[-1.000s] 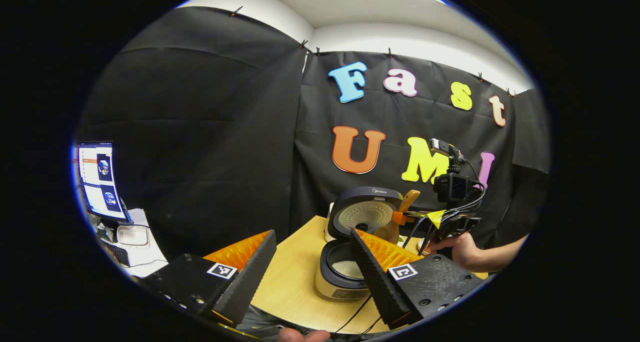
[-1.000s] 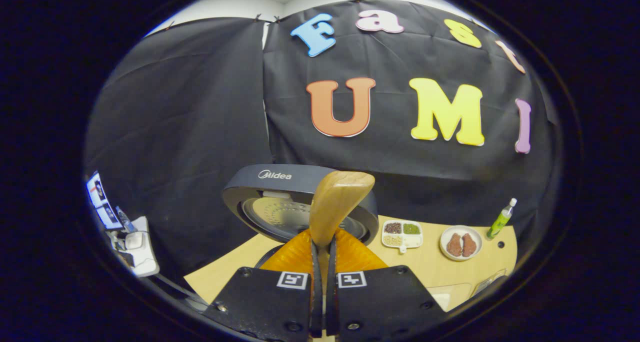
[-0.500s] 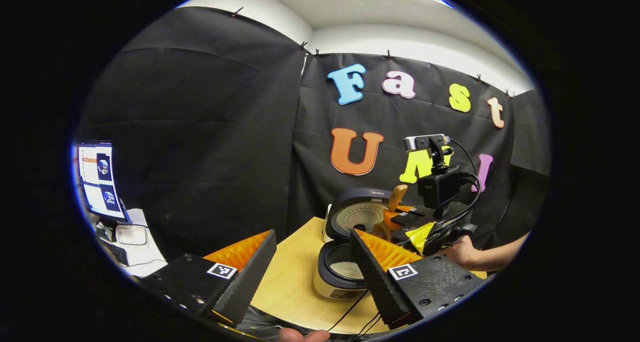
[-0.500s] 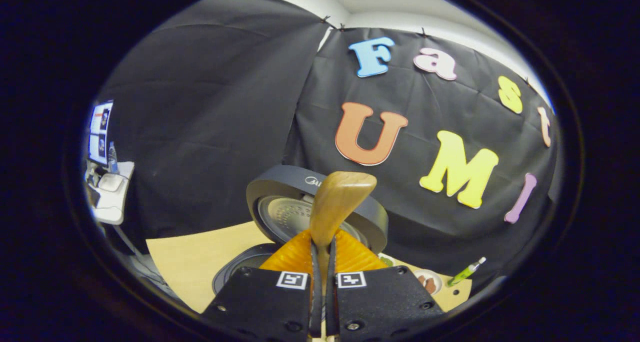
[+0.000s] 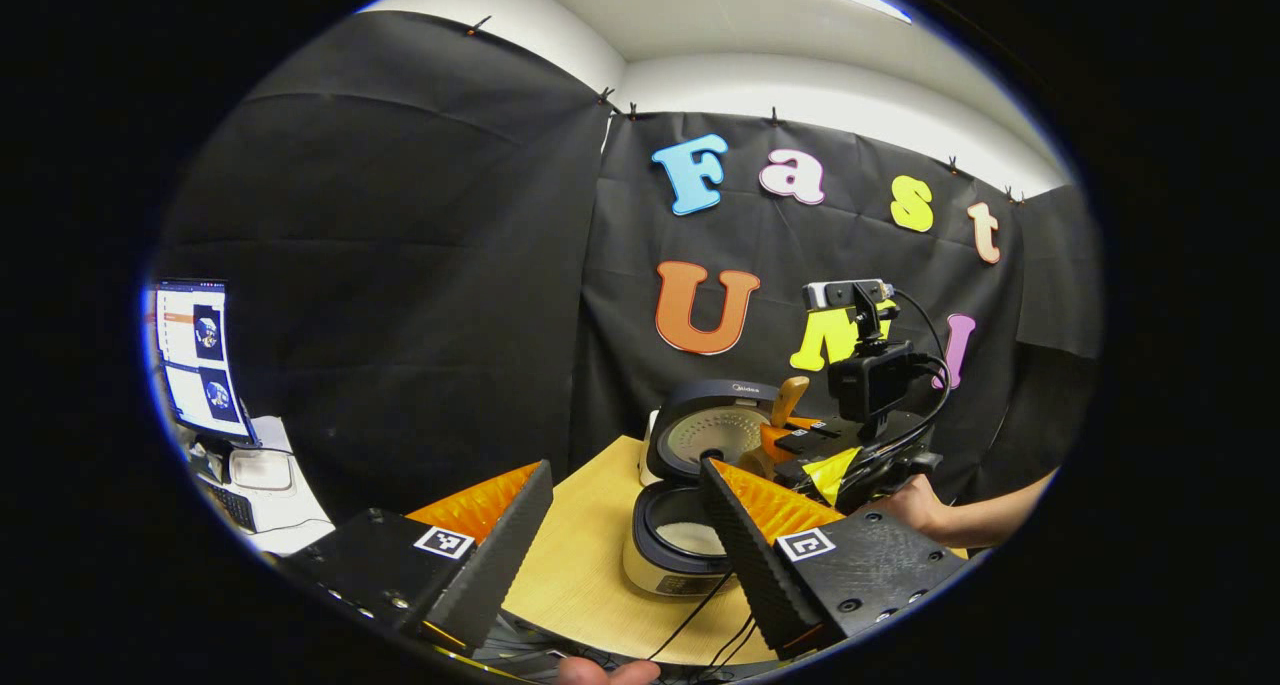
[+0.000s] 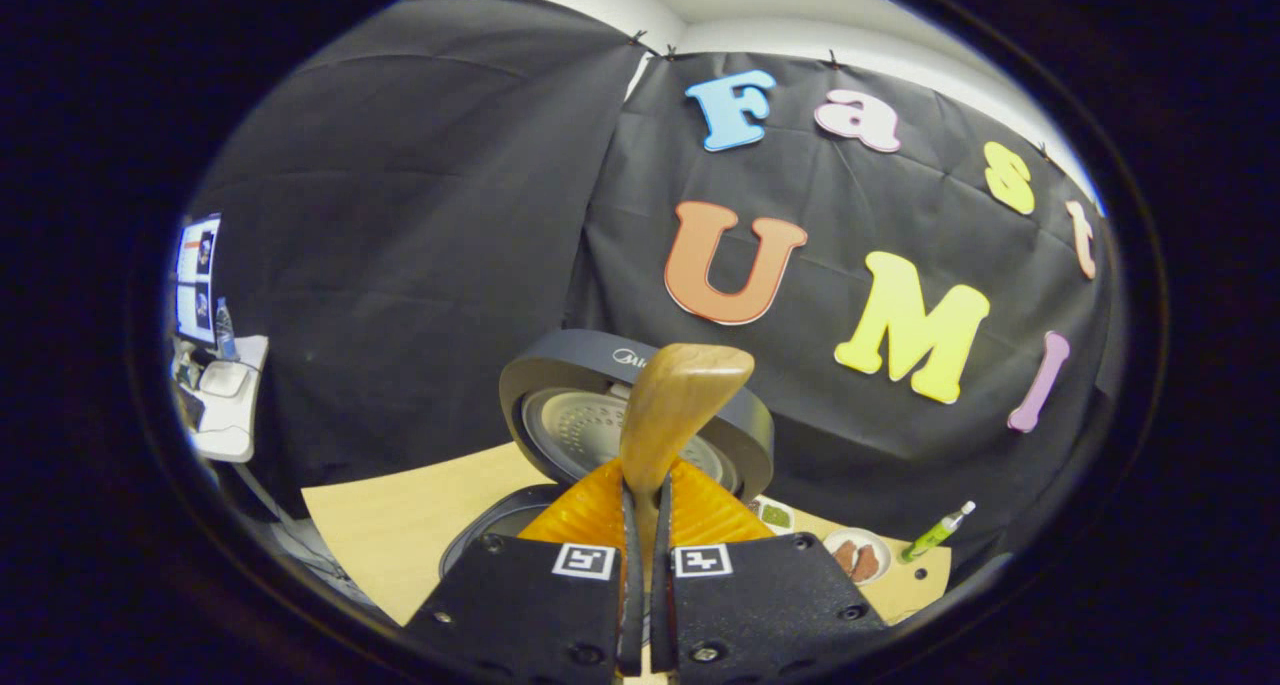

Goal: Close the left gripper, press the button to open the rice cooker; take a wooden spoon from the chopstick holder with the right hand, scoop a spoonful of rice and pour it into the rice cooker, then put the wooden spoon back into the chopstick holder.

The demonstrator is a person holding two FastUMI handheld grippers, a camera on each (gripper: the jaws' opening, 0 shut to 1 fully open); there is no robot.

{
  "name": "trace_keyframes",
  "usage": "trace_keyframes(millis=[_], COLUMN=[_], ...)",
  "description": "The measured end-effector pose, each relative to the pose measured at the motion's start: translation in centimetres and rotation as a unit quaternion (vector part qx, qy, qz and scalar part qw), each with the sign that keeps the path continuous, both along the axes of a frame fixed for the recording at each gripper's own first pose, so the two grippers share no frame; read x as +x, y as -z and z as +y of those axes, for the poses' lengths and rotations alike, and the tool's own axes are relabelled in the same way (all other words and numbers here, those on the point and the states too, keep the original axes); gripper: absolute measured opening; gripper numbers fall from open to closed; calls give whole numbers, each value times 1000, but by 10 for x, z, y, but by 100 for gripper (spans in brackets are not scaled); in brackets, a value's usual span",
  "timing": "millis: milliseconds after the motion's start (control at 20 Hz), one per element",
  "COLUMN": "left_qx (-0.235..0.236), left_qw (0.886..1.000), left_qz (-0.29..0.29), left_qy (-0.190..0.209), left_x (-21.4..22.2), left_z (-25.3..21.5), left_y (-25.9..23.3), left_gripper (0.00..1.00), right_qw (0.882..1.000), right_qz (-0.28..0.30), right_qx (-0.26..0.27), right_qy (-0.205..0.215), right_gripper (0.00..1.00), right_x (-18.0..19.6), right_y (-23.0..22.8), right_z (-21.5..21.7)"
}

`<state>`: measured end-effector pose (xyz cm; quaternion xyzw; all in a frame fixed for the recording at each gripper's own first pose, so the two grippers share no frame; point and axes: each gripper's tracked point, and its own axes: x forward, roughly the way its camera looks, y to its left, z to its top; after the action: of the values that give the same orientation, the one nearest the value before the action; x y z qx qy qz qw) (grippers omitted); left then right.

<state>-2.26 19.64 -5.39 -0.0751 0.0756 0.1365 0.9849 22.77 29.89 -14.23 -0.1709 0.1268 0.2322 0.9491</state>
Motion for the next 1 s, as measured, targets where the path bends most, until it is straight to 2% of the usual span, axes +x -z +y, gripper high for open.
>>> trace_keyframes(millis=[200, 400, 650, 750, 900, 1000], left_qx=[-5, -13, -15, -22, -23, -25], left_qw=[1000, 999, 996, 994, 991, 988], left_qz=[2, 8, 7, 9, 14, 18], left_qy=[16, 39, 84, 109, 134, 150], left_x=[-6, -3, 21, 30, 45, 55], left_z=[-3, -15, -51, -73, -102, -123], left_y=[2, 5, 2, 3, 2, 2], left_gripper=[95, 95, 95, 94, 95, 95], right_qw=[999, 993, 982, 974, 950, 936], right_qz=[1, 25, 34, 48, 76, 78], right_qx=[41, 109, 167, 198, 265, 292], right_qy=[15, 35, 75, 96, 144, 180], right_gripper=[8, 8, 8, 8, 8, 8], right_x=[-14, -31, -39, -42, -43, -40], right_y=[-22, -49, -82, -91, -109, -114], right_z=[-11, -28, -95, -130, -200, -252])
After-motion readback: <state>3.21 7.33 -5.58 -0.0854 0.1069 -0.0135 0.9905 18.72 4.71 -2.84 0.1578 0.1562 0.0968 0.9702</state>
